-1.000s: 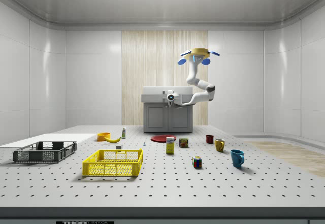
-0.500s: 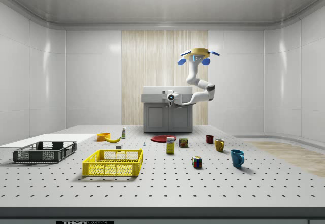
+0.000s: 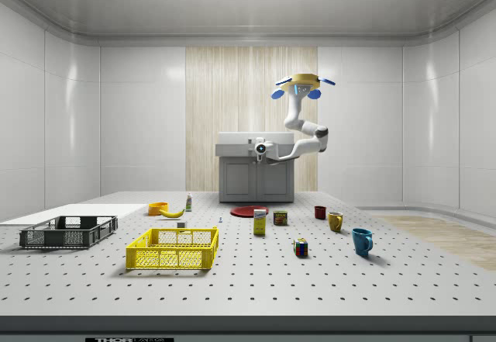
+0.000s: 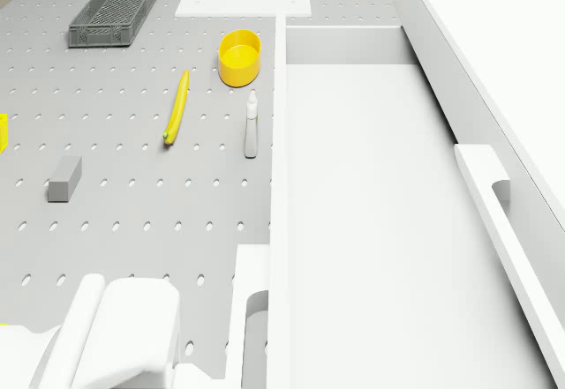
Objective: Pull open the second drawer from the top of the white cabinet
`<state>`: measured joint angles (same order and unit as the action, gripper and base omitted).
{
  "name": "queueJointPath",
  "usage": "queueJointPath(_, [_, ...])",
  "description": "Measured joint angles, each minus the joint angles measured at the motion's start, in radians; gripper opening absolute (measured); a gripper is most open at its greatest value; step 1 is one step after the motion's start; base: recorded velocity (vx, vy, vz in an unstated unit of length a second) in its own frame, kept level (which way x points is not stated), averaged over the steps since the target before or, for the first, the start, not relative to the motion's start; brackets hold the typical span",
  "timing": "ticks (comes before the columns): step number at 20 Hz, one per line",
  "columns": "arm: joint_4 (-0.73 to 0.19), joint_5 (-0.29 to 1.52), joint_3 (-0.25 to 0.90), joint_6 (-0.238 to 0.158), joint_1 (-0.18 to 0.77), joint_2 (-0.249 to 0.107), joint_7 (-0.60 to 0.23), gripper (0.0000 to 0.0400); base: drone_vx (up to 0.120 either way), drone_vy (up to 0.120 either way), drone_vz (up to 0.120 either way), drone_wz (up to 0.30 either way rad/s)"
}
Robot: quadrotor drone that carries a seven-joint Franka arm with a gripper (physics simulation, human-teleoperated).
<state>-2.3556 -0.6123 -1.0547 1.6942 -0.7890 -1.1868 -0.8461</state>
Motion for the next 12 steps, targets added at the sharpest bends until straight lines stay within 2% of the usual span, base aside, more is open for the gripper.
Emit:
queueJointPath(1, [0.006, 0.005, -0.004, -0.005, -0.002, -0.003, -0.002, 0.0134, 0.0, 0.0, 0.0, 0.0])
queueJointPath(4, [0.018, 0.015, -0.014, -0.013, -0.008, -0.011, -0.009, 0.0214, 0.0, 0.0, 0.0, 0.0])
queueJointPath(6, [0.023, 0.021, -0.018, -0.015, -0.012, -0.016, -0.014, 0.0248, 0.0, 0.0, 0.0, 0.0])
queueJointPath(12, [0.029, 0.033, -0.023, -0.015, -0.02, -0.03, -0.025, 0.0288, 0.0, 0.0, 0.0, 0.0])
